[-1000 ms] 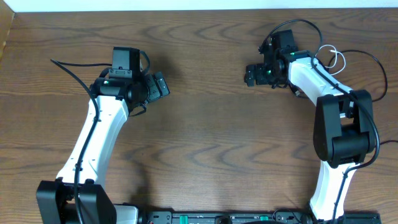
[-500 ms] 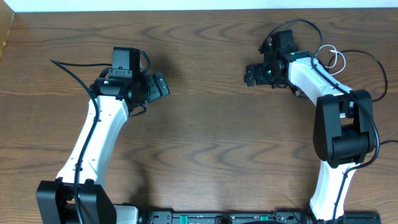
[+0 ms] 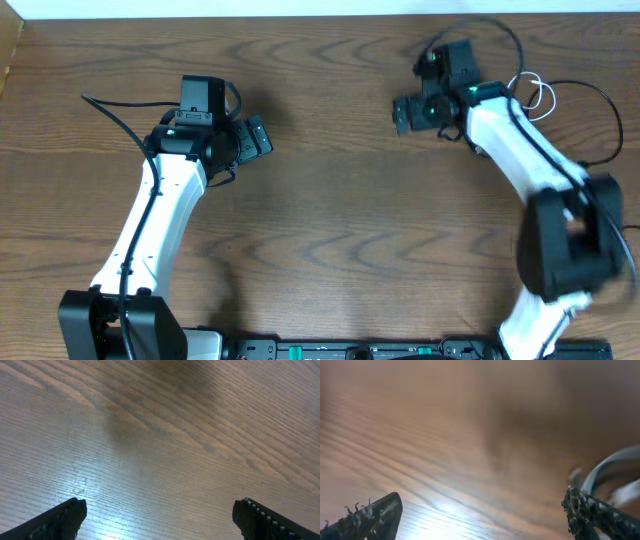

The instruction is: Untangle cables

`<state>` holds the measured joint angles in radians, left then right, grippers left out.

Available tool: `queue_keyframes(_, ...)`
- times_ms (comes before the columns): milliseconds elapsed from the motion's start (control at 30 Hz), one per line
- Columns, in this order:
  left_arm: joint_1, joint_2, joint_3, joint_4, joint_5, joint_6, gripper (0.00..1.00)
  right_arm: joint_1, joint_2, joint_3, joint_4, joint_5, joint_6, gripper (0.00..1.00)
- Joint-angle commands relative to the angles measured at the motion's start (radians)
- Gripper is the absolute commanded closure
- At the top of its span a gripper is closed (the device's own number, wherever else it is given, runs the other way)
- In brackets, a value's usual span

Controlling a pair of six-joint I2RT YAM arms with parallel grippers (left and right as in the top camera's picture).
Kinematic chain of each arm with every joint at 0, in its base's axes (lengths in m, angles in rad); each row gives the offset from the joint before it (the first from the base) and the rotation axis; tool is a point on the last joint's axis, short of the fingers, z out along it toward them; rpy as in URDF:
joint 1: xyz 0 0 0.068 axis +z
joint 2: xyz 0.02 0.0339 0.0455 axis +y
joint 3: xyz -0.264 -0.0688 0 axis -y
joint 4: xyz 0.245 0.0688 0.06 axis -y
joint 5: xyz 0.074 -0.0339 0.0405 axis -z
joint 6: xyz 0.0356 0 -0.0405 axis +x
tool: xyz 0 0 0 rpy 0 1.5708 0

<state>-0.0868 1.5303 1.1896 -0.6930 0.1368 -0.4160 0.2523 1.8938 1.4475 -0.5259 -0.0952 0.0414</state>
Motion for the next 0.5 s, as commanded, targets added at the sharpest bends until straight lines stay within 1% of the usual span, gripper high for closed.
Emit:
queue_keyframes(0, 0.002, 0.005, 0.007, -0.003, 0.009, -0.005, 0.02, 0.05, -0.272, -0.045, 0.042, 0.111, -0.121, 0.01)
queue_keyframes(133, 0.002, 0.005, 0.007, -0.003, 0.009, -0.005, 0.02, 0.053, -0.502, -0.164, 0.044, 0.198, -0.143, 0.01)
queue_keyframes(233, 0.002, 0.005, 0.007, -0.003, 0.009, -0.005, 0.02, 0.031, -0.698, -0.29, 0.05, 0.196, -0.142, 0.01)
queue_keyframes(367, 0.002, 0.005, 0.007, -0.003, 0.009, -0.005, 0.02, 0.017, -1.008, -0.488, 0.056, 0.198, -0.14, 0.01)
queue_keyframes(467, 0.002, 0.005, 0.007, -0.003, 0.009, -0.005, 0.02, 0.016, -1.167, -0.6, 0.056, 0.198, -0.14, 0.01)
